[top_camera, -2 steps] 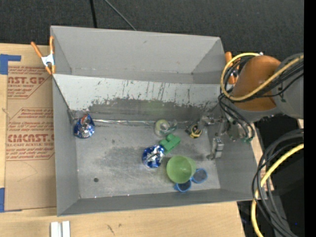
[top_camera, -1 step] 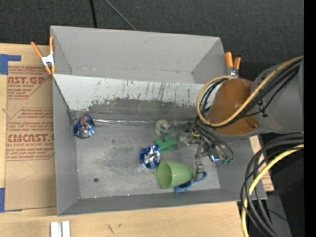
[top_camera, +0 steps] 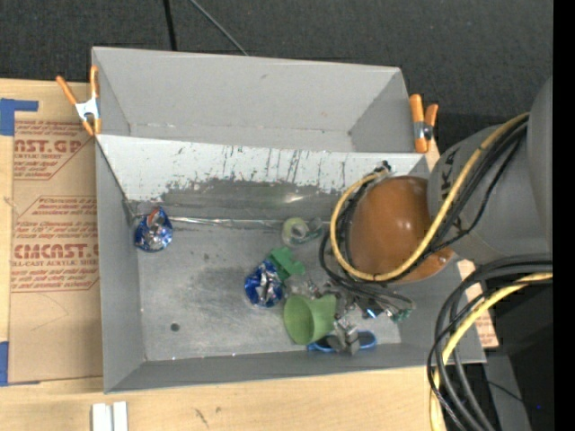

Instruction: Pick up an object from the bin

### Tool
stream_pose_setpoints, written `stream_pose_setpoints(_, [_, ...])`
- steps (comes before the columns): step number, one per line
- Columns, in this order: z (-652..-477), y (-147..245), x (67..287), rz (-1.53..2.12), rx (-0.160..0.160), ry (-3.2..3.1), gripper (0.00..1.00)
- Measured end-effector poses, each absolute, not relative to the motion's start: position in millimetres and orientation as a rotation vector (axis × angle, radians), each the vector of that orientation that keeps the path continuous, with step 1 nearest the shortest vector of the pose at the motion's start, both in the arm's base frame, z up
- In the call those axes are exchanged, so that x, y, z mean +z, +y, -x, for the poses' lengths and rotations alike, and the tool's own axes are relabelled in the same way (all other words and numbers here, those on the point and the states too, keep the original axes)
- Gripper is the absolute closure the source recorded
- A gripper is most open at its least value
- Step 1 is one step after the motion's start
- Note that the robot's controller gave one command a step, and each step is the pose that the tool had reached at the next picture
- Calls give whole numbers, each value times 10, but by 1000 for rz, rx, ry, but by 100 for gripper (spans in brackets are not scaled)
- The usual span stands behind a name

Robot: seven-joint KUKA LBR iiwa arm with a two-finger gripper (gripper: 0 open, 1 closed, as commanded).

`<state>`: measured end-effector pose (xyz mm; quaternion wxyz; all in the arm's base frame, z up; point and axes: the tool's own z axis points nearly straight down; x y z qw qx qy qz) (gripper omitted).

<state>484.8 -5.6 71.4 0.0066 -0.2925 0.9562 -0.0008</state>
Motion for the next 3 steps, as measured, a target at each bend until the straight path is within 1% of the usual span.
stream_pose_setpoints(1, [-4850,-68,737,910,-4,2999,100])
stream_pose_setpoints(2, [-5177,98,694,1784,2,2583,100])
stream_pose_setpoints(3, [-5086,264,2408,1794,-5,2568,100])
